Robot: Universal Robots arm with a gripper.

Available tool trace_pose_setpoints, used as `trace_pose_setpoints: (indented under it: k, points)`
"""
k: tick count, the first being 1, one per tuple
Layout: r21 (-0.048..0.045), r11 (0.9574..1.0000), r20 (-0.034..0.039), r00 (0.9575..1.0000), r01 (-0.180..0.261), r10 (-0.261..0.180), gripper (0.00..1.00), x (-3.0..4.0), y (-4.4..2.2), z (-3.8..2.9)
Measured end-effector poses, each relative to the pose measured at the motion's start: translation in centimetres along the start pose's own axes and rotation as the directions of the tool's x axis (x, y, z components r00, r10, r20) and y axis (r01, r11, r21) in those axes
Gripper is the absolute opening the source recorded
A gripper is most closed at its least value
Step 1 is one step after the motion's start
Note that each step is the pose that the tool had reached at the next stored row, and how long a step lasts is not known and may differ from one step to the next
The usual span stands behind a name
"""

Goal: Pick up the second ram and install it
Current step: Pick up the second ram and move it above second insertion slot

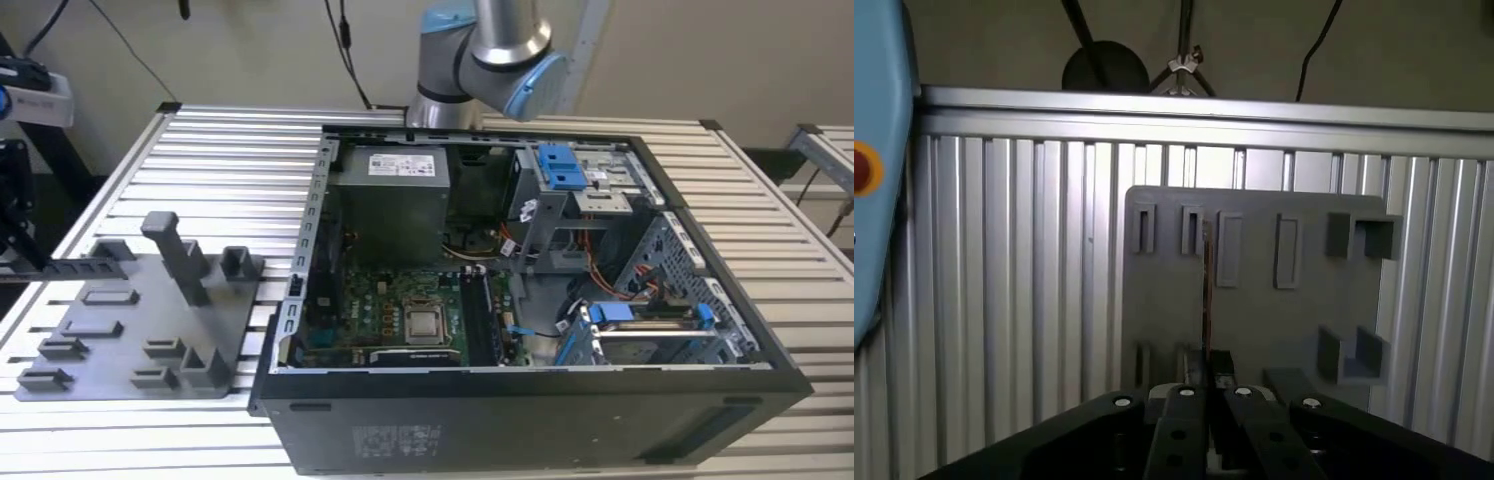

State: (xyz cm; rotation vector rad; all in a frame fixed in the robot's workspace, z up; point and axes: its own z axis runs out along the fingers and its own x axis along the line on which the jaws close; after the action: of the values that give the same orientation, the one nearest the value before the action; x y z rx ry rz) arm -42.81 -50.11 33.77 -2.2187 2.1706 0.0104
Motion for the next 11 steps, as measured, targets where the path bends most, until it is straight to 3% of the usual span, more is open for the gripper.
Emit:
trace_pose_setpoints:
  k: [11]
  points:
    - [-0.0001,1.0000,-0.0001,1.0000,0.000,0.000,0.14,-0.06,-0.04,-1.88]
